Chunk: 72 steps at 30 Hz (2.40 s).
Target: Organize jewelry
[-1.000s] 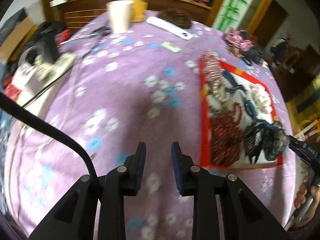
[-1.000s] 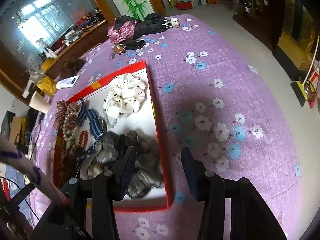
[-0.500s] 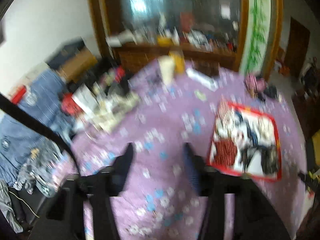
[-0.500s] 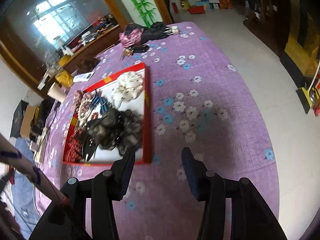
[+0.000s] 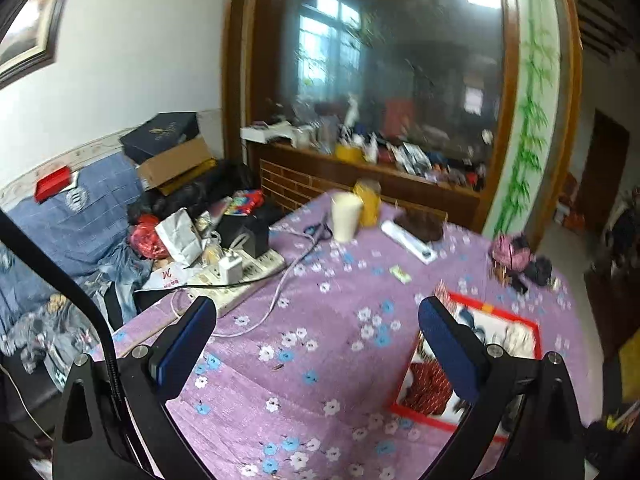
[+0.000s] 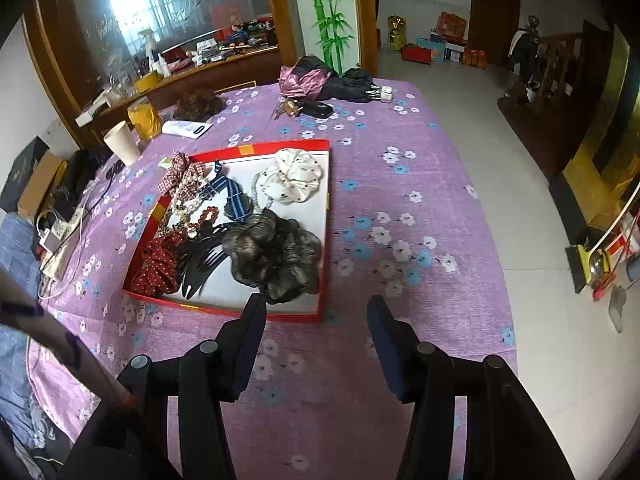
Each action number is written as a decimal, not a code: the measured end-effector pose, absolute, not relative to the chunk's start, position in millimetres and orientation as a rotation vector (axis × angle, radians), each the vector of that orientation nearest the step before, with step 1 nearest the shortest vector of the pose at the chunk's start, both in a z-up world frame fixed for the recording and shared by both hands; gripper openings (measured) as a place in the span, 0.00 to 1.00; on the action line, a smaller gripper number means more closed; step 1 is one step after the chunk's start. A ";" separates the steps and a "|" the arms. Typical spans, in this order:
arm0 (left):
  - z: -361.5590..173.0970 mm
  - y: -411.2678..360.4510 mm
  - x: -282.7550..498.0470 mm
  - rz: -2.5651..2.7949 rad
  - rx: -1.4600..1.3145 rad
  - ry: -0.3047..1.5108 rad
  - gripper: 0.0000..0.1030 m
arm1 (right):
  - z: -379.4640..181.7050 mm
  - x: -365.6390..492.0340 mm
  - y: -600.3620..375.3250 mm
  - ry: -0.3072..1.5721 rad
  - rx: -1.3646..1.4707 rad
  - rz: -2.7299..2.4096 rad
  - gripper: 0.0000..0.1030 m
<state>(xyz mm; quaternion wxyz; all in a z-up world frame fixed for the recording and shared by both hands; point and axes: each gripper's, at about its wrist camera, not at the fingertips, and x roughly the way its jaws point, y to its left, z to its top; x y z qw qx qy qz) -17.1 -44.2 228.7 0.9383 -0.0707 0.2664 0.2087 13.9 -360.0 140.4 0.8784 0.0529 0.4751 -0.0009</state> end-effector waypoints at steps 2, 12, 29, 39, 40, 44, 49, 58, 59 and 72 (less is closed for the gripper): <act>221.4 -43.2 -7.8 0.396 -0.104 0.571 0.98 | 141.1 16.6 -348.0 0.994 0.089 -0.022 0.57; 172.8 -41.6 34.0 0.198 -0.053 0.715 0.98 | 121.6 26.7 -298.1 1.076 -0.005 -0.186 0.60; 150.0 -71.4 37.6 0.122 0.031 0.782 0.98 | 116.1 25.5 -297.6 1.109 -0.081 -0.272 0.62; 159.6 -106.8 3.7 0.165 0.070 0.813 0.98 | 121.6 10.7 -324.2 1.074 -0.022 -0.187 0.62; 161.7 -110.5 -0.7 0.171 0.076 0.808 0.98 | 123.4 7.9 -326.9 1.063 -0.014 -0.173 0.63; 169.3 -127.2 -15.8 0.193 0.106 0.796 0.98 | 124.7 2.0 -334.0 1.042 0.003 -0.139 0.65; 180.8 -137.2 -27.3 0.214 0.131 0.796 0.98 | 121.9 3.2 -342.8 1.048 0.064 -0.103 0.65; 214.2 -129.3 -39.2 0.263 0.133 0.752 0.98 | 132.8 4.0 -342.4 1.004 0.141 -0.054 0.65; 214.7 -127.7 -39.9 0.264 0.131 0.753 0.98 | 133.0 4.7 -341.7 1.004 0.141 -0.052 0.65; 202.4 -108.9 -27.4 0.223 0.040 0.798 0.98 | 135.5 -0.4 -327.7 0.994 0.061 -0.077 0.65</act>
